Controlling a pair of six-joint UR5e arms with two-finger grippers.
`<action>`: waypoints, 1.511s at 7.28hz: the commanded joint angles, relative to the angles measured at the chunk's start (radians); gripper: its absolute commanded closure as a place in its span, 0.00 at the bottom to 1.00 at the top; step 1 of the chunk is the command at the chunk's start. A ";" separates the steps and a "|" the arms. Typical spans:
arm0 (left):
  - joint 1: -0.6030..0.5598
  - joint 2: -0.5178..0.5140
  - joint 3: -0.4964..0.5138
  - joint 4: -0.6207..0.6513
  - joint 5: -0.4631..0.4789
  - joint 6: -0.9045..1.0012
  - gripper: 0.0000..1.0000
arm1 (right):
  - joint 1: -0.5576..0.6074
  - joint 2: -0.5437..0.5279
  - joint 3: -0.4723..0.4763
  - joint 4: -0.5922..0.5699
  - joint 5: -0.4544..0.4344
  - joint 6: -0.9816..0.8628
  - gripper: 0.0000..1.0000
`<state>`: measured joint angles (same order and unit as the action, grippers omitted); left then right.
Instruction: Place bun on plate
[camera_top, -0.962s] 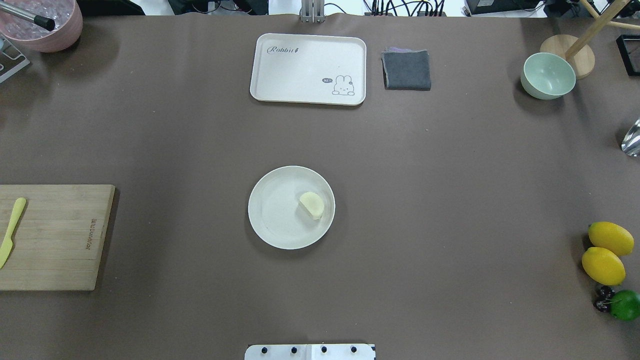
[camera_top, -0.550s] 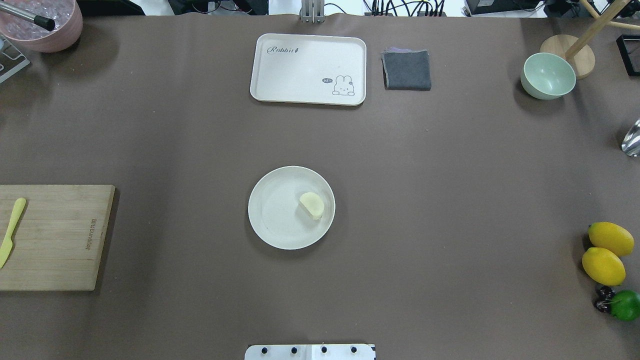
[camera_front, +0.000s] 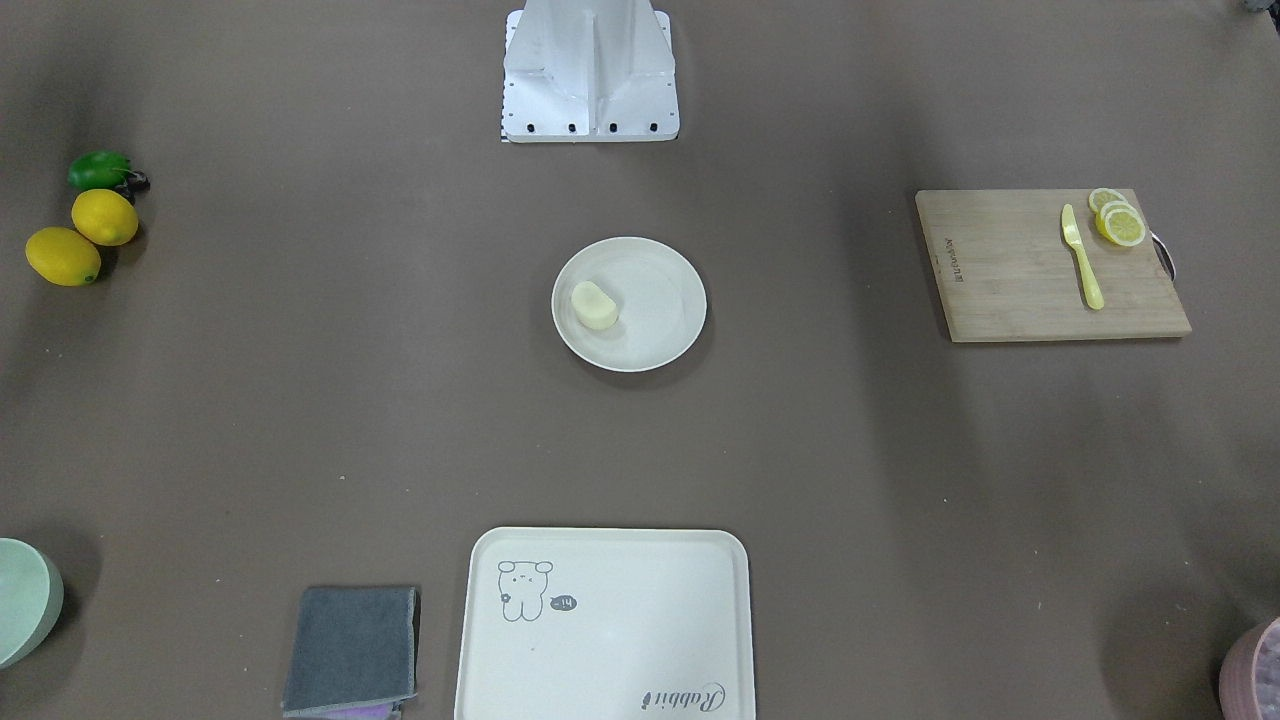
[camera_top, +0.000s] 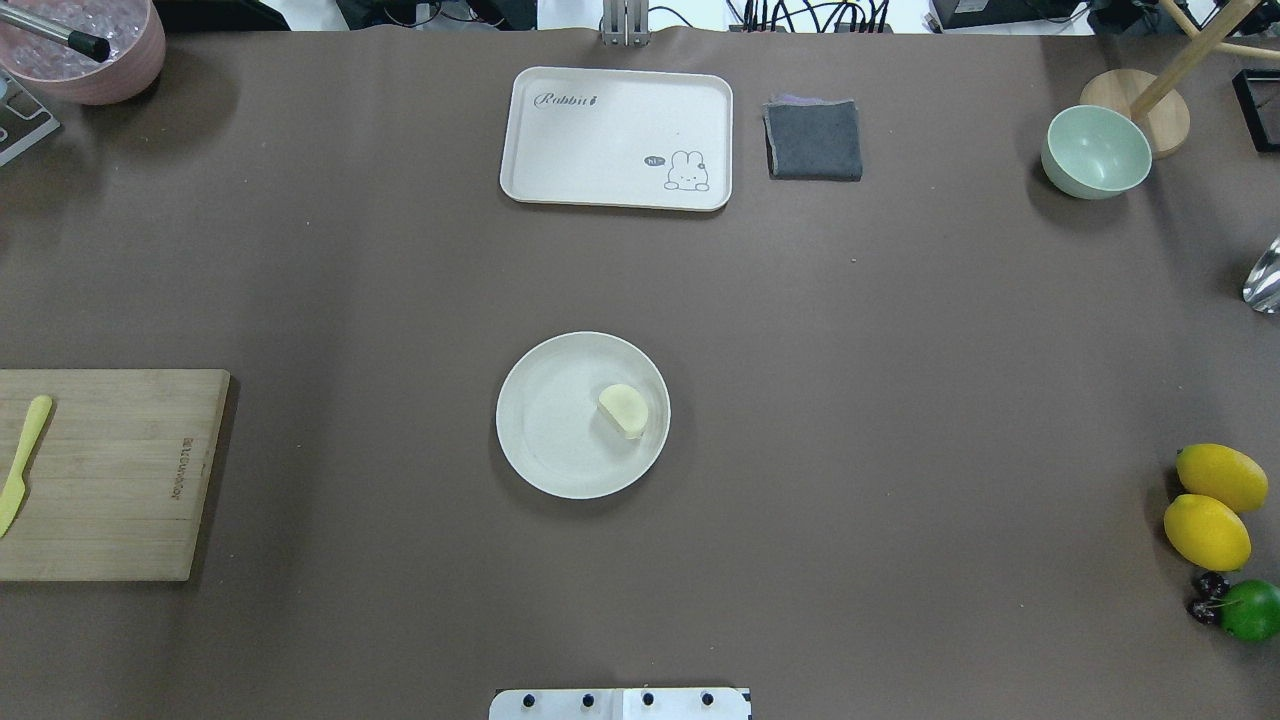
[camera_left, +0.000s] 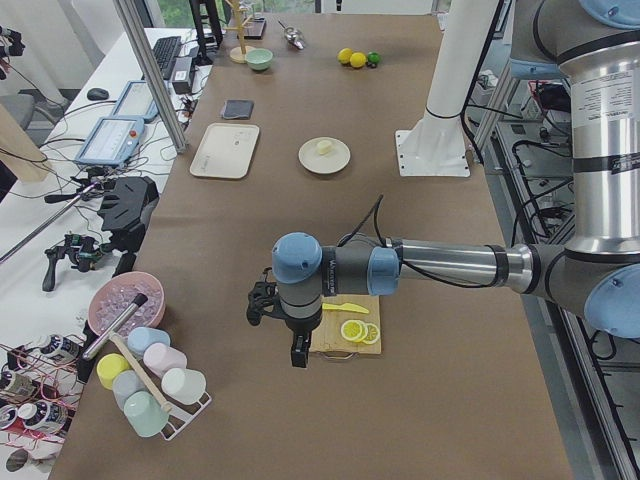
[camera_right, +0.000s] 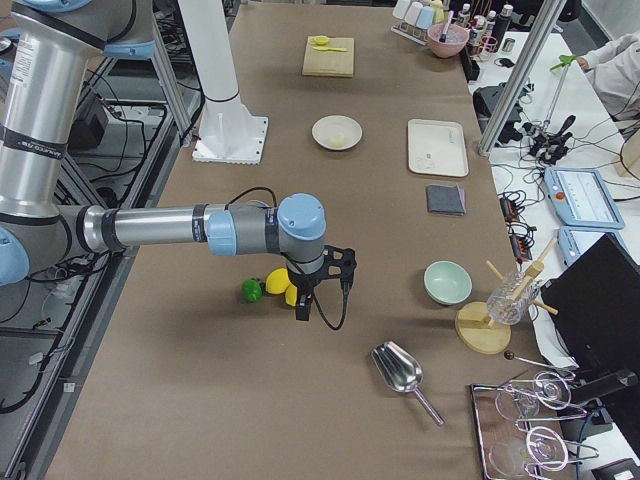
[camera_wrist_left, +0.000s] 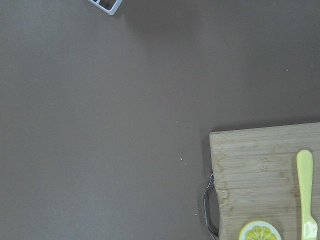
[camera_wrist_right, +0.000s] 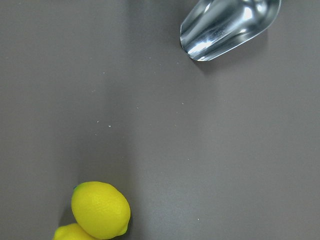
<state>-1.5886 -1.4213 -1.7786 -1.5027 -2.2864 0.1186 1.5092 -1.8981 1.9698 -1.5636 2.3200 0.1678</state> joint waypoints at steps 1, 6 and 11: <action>-0.002 -0.001 -0.012 -0.002 -0.002 0.001 0.02 | 0.072 0.001 -0.054 -0.001 0.001 0.001 0.00; -0.002 0.027 -0.032 -0.004 -0.001 0.003 0.02 | 0.092 -0.001 -0.052 -0.003 0.007 0.001 0.00; -0.004 0.027 -0.028 -0.004 -0.001 0.001 0.02 | 0.092 0.001 -0.051 0.000 0.013 0.003 0.00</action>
<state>-1.5909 -1.3944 -1.8087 -1.5064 -2.2861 0.1197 1.6015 -1.8977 1.9187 -1.5644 2.3323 0.1702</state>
